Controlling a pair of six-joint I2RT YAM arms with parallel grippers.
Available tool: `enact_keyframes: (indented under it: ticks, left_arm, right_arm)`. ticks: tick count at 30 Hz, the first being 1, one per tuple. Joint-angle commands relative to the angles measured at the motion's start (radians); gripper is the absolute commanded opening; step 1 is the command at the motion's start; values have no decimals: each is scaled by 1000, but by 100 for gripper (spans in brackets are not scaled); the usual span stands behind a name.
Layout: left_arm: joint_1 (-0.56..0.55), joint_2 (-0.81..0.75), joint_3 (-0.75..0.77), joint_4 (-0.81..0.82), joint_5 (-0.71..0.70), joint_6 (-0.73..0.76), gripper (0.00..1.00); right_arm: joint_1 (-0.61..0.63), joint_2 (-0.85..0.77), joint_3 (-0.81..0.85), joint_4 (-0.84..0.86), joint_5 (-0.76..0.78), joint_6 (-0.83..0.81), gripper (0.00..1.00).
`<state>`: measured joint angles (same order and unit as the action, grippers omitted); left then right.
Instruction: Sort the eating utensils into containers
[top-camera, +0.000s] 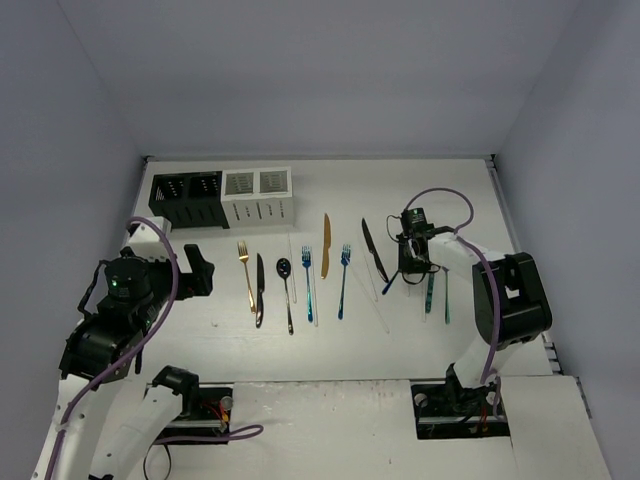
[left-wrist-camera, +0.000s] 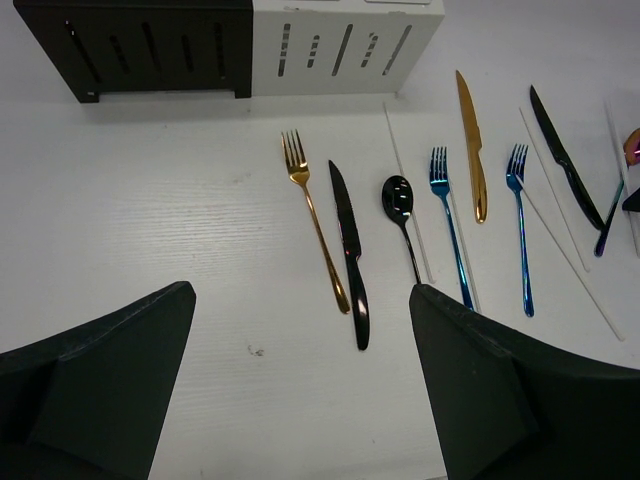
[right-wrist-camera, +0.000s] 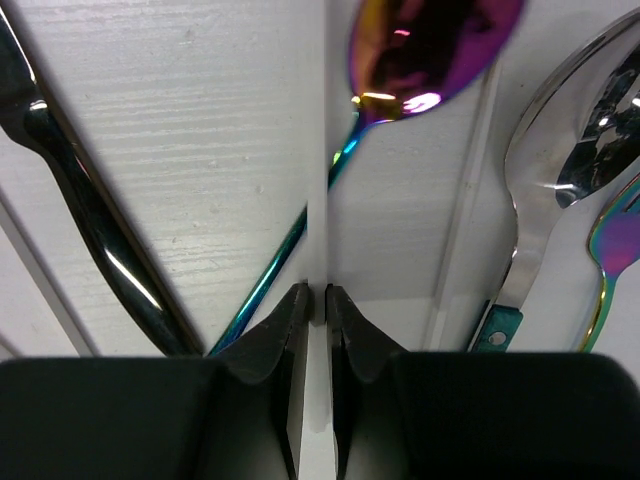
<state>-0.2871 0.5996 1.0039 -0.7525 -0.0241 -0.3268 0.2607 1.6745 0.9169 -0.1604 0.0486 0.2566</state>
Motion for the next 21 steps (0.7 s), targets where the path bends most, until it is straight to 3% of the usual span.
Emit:
enact_keyframes:
  ticks: [1, 10, 13, 21]
  left_arm:
    - [-3, 26, 21, 56, 15, -23, 87]
    - [-4, 71, 91, 62, 90, -80, 87]
    - [-4, 109, 140, 88, 167, -121, 87]
    - [-7, 235, 174, 409, 378, -324, 87]
  right_arm:
    - [17, -43, 2, 5, 24, -38, 1]
    - [145, -245, 61, 5, 51, -108, 0]
    - [251, -322, 100, 5, 10, -147, 0]
    - [499, -451, 203, 59, -88, -172, 0]
